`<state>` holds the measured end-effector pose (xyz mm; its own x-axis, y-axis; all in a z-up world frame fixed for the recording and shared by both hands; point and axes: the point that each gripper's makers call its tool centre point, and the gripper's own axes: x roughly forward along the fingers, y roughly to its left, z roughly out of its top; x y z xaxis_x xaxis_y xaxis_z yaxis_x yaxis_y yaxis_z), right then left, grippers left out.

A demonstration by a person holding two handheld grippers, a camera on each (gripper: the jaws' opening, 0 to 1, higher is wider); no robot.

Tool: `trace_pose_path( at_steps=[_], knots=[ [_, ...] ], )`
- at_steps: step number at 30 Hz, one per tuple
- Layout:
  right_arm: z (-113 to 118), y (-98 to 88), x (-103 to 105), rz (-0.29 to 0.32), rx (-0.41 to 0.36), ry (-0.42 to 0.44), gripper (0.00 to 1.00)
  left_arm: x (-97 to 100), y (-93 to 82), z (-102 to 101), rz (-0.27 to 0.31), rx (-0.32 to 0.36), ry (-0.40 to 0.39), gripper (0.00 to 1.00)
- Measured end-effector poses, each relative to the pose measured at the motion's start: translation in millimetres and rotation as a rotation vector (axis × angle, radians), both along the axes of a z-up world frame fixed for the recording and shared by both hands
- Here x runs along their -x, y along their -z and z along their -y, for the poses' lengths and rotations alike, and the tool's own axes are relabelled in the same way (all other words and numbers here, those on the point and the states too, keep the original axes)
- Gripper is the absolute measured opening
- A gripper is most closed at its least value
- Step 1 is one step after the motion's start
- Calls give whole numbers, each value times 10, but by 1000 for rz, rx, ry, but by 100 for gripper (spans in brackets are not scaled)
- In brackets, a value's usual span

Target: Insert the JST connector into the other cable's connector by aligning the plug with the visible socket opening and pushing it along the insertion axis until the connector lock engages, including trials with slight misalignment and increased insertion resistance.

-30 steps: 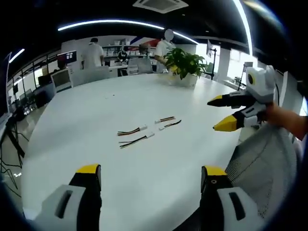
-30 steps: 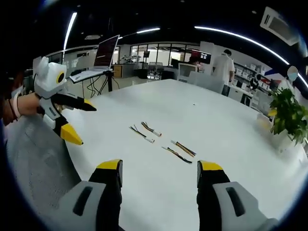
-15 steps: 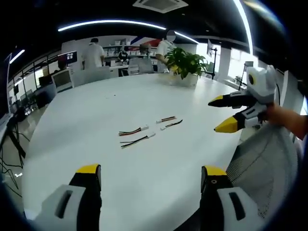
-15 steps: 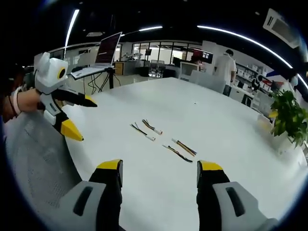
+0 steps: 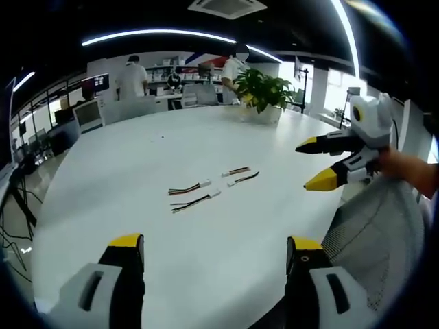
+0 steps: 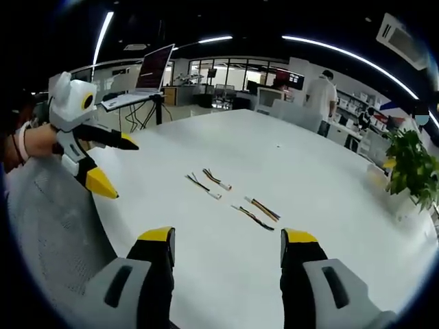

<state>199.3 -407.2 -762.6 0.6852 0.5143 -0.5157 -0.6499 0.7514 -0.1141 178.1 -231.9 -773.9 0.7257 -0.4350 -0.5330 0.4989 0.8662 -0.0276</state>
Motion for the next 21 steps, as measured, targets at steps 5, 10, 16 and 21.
trace_pose_path(
  at_steps=[5, 10, 16, 21],
  knots=[
    [18, -2, -11, 3, 5, 9, 62, -1, -6, 5, -3, 11, -5, 84],
    [6, 0, -2, -11, -16, 10, 62, -7, -9, -13, 0, 7, -11, 84],
    [-15, 10, 11, -13, -13, -1, 62, -7, -8, -8, -1, 14, -10, 84],
    [19, 4, -8, -21, -29, 21, 63, -4, -8, 4, -4, 21, -7, 84]
  ],
)
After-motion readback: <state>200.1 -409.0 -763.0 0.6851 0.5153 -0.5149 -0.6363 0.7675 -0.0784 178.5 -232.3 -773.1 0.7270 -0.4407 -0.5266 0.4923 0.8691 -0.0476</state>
